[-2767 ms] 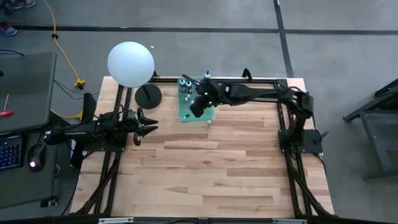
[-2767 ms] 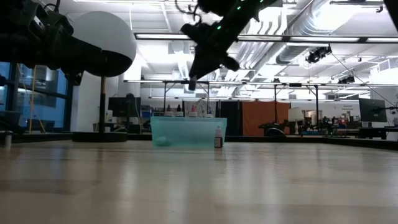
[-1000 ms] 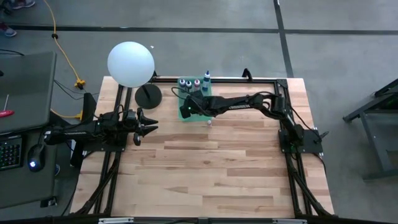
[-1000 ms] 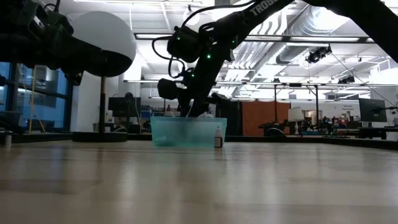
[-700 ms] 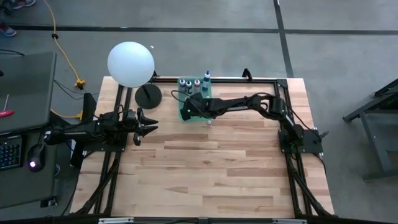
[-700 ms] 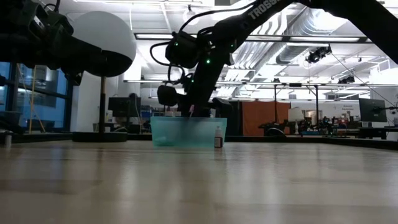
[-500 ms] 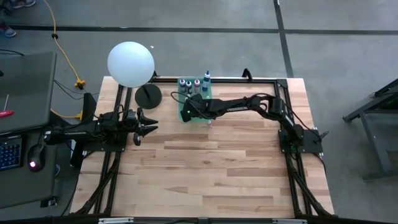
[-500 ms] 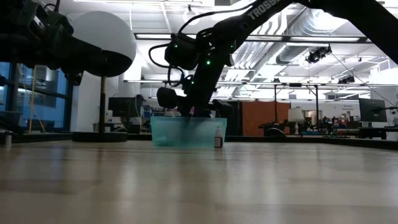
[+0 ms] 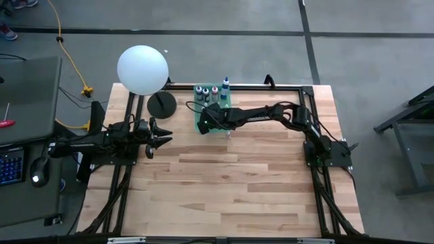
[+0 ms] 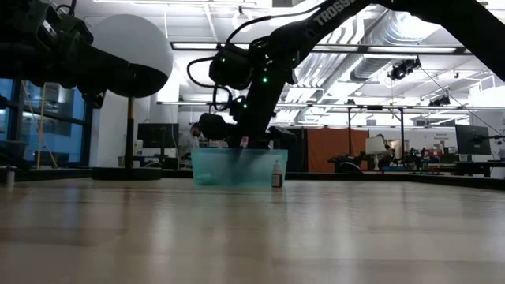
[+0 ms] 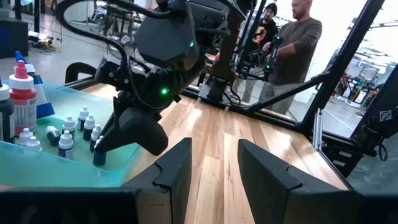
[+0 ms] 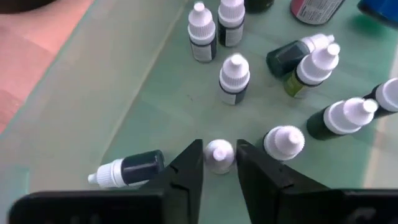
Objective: Pick & Place food coloring
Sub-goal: Put the small blue food coloring bottle into the blue bin, then put the small orange food coloring bottle into the blue bin
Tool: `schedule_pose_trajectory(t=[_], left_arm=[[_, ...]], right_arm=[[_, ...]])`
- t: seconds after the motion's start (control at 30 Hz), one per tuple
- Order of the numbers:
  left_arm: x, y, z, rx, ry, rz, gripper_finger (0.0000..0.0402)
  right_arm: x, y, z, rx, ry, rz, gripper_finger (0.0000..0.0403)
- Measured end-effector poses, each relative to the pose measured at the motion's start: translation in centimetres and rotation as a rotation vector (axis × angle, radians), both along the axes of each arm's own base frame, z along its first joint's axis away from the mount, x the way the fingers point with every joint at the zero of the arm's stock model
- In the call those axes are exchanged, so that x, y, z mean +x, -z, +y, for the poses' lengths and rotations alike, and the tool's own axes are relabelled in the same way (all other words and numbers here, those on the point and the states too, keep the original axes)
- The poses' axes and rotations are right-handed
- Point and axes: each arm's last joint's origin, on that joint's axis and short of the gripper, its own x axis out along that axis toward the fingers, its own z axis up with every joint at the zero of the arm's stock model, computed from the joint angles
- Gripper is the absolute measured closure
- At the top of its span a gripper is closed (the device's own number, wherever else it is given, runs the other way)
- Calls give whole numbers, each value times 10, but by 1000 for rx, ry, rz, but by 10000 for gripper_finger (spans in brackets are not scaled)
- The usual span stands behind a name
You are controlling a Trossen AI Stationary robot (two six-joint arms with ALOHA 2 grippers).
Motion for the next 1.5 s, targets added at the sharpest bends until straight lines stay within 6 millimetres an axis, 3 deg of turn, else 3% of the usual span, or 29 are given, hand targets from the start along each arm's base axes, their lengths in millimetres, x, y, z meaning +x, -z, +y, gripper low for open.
schedule_pose_trajectory(t=[0.37,0.73,1.0,1.23,1.5], left_arm=[[0,0,0,0,0,0,273],[0,0,0,0,1,0,273],[0,0,0,0,0,0,273],[0,0,0,0,0,0,273],[0,0,0,0,0,0,273]], right_arm=[[1,-1,0,-13,-51,3,238],[-2,-26,0,-65,-73,-19,229],[-10,-58,1,-117,-96,-37,229],[-32,-99,6,-175,-93,4,229],[-62,-121,45,-145,-184,178,229]])
